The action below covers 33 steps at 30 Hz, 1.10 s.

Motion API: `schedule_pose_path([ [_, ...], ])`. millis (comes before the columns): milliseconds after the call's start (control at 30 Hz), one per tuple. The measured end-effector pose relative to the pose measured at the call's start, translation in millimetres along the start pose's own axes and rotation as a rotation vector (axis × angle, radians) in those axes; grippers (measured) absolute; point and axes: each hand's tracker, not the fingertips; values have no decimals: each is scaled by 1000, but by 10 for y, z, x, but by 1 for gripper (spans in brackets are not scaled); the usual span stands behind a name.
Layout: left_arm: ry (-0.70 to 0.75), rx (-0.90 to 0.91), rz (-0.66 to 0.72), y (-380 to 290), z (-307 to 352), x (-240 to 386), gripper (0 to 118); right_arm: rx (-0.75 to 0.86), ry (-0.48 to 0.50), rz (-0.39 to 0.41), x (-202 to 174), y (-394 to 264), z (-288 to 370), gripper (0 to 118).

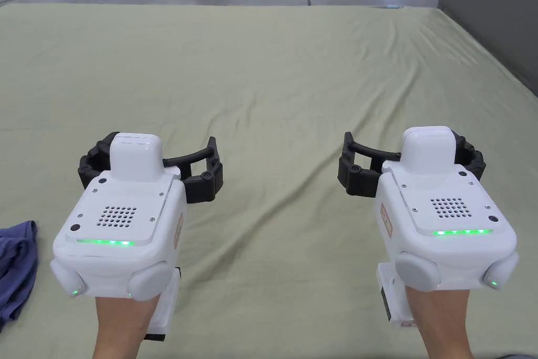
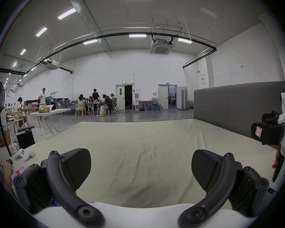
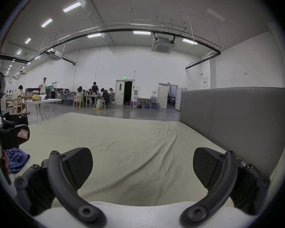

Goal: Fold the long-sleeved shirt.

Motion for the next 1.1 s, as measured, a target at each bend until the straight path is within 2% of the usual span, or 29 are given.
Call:
schedule_pose_path([
  [533,-12,-10,-1,2,-8,22,118,-7,-4,1,-1,-6,-13,118],
  [667,-14,-9,-5,-9,-4,28,118,-9,-13,22,-12,-21,-17,118],
  [967,-10,-12,-1,-13,-4,32,118,-8,-17,6,-13,-26,-21,118],
  [1000,-10,-11,-1,-13,-3,30,118,-24,-6,-6,-7,-22,-28,118],
  [1100,-9,-10,-2,-12,-1,35,118,-66,126,-115,41,11,-29,118],
])
